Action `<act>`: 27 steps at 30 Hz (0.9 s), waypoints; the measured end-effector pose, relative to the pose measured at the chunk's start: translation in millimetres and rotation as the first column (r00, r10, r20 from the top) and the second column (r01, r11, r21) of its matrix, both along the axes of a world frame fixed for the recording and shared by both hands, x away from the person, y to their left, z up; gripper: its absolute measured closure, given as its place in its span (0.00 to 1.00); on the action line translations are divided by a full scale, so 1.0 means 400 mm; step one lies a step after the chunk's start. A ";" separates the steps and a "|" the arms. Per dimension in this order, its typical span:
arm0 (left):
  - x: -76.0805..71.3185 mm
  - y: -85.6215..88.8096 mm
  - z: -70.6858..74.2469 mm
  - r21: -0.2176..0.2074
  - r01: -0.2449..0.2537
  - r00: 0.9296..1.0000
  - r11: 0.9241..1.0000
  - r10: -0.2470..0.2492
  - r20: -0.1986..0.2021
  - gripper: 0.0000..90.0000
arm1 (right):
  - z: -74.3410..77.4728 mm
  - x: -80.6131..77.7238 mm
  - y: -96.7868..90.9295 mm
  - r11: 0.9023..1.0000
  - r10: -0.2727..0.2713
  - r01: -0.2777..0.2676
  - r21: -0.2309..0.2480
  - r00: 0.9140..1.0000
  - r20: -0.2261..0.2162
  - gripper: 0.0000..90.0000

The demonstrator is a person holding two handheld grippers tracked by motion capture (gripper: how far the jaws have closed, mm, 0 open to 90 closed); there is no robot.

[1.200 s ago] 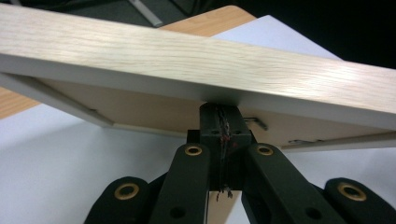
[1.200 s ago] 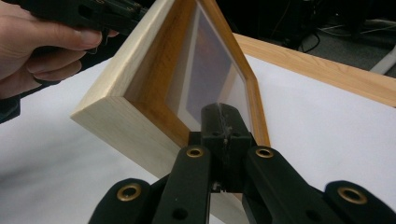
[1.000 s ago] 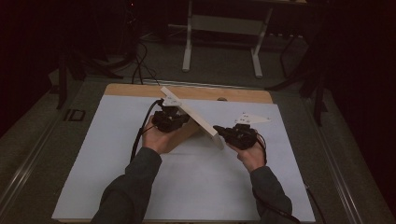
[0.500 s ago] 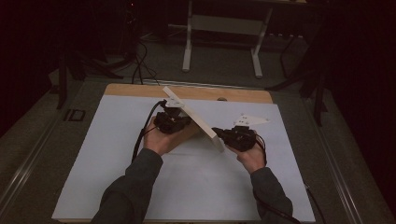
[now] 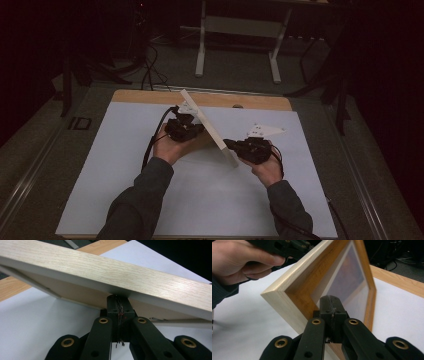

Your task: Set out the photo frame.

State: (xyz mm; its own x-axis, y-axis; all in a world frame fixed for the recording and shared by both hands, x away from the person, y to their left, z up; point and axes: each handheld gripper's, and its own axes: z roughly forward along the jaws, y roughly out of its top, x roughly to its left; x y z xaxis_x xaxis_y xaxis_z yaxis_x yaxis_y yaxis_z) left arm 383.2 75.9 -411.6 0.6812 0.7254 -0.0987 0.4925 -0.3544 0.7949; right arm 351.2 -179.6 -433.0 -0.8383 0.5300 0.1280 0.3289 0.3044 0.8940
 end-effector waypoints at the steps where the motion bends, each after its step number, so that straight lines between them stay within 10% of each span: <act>1: 0.001 0.001 0.000 0.001 0.002 1.000 1.000 -0.002 0.000 1.00 | 0.000 -0.001 0.002 1.000 0.004 -0.004 -0.002 1.000 0.002 1.00; 27: 0.015 0.010 -0.005 -0.009 0.011 1.000 1.000 -0.011 -0.011 1.00 | 0.003 -0.017 0.054 0.998 0.066 -0.066 -0.022 0.998 0.010 1.00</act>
